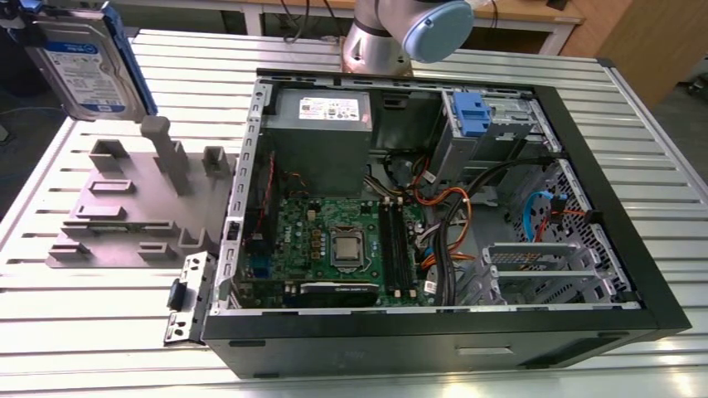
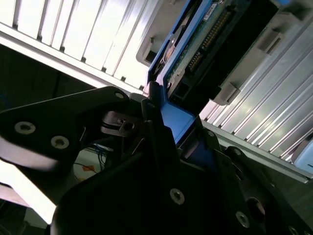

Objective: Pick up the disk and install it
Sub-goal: 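Pick up the disk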

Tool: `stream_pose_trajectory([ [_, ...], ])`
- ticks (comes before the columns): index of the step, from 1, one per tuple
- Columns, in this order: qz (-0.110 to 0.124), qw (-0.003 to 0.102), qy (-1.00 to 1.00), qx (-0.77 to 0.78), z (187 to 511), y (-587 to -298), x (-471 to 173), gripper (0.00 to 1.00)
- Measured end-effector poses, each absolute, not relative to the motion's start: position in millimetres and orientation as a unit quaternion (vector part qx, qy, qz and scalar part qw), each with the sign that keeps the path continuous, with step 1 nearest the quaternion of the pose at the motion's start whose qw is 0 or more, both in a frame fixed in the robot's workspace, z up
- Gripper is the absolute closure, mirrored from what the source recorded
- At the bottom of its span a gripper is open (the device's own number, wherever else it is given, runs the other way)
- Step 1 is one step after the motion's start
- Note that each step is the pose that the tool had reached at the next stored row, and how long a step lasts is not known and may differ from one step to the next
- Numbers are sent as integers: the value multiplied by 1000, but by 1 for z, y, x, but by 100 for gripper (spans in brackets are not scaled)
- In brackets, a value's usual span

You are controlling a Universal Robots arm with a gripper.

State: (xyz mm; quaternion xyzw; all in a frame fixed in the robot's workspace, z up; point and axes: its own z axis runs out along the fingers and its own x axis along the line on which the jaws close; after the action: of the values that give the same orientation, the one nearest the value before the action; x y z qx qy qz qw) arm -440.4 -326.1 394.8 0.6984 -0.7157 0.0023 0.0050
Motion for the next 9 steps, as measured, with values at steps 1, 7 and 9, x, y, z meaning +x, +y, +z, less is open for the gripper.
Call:
stream_pose_trajectory([
  [1, 2, 5, -716, 698, 397, -326, -440, 64],
  [7, 2, 5, -716, 698, 413, -326, -440, 64],
  [9, 2, 5, -716, 698, 419, -326, -440, 64],
])
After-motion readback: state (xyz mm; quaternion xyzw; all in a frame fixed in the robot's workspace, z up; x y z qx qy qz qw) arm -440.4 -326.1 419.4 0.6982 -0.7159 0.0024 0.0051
